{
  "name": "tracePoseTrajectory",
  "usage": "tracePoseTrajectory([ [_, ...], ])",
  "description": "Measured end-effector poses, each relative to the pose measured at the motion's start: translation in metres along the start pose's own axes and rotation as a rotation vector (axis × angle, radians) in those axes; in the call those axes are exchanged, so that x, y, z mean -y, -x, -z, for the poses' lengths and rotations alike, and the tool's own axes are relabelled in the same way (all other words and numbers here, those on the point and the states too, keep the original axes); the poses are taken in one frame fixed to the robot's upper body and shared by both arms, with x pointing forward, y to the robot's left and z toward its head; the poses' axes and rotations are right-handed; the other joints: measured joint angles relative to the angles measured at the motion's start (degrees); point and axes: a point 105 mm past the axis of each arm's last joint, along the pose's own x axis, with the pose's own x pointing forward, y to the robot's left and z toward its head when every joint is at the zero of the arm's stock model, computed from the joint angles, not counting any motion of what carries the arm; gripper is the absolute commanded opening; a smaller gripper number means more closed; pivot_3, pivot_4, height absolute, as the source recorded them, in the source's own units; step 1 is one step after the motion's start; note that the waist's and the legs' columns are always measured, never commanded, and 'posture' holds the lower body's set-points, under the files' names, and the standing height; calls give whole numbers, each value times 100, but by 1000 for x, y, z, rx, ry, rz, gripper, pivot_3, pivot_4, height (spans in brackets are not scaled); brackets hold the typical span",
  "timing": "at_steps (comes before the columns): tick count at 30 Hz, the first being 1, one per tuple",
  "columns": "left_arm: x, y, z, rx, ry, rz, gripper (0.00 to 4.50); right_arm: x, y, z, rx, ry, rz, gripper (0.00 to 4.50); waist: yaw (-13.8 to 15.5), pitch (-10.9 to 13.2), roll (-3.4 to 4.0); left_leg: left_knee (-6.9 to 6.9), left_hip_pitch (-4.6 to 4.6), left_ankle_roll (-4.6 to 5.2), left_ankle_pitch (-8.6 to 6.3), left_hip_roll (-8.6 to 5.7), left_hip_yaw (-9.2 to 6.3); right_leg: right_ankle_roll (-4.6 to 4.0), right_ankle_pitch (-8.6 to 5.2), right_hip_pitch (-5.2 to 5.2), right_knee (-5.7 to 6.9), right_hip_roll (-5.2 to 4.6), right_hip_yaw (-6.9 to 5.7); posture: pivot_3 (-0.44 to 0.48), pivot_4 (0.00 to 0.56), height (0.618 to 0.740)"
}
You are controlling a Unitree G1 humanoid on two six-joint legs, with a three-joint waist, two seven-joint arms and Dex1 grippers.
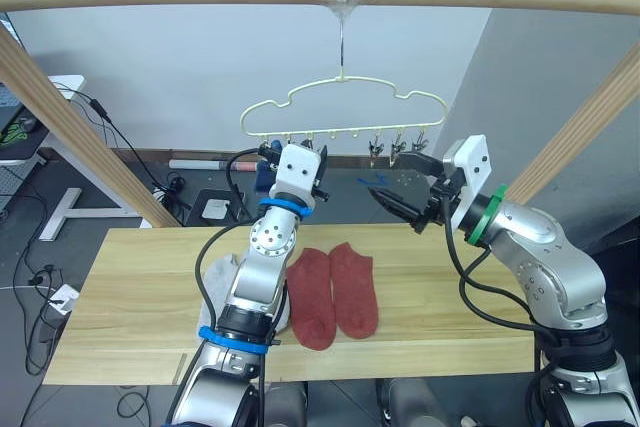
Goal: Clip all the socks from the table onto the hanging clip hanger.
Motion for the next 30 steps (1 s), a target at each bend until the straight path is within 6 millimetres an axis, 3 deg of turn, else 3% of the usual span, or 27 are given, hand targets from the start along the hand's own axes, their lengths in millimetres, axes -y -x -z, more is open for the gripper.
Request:
tracePoseTrajectory([
  [3,0,0,0,0,0,0,1566,0,0,0,0,0,0,4500,0,0,0,0,0,0,0,0,0,0,0,0,0,0,0,-3,190,740],
  [4,0,0,0,0,0,0,1184,0,0,0,0,0,0,4500,0,0,0,0,0,0,0,0,0,0,0,0,0,0,0,-3,190,740],
  [9,0,-1,-1,7,1,3,233,0,0,0,-1,0,0,4500,0,0,0,0,0,0,0,0,0,0,0,0,0,0,0,-2,190,740],
  [20,-1,1,-5,21,-34,32,225,-1,0,3,-13,2,2,4500,-3,0,0,1,0,0,0,0,0,0,1,0,1,0,0,-1,194,740],
  [22,-3,2,-6,14,-40,50,225,-2,-1,16,-93,56,12,4500,-1,0,0,1,0,0,0,0,0,0,1,0,1,0,0,1,200,740],
  [27,-7,4,-5,-58,80,94,225,-10,-4,81,-328,29,76,4500,-8,1,1,2,0,-1,0,0,0,0,1,0,2,0,0,15,209,740],
  [30,-6,8,-7,-124,285,179,225,-18,-18,105,-350,-36,108,4500,-31,0,0,4,6,0,0,3,0,0,1,2,7,2,0,27,212,740],
])
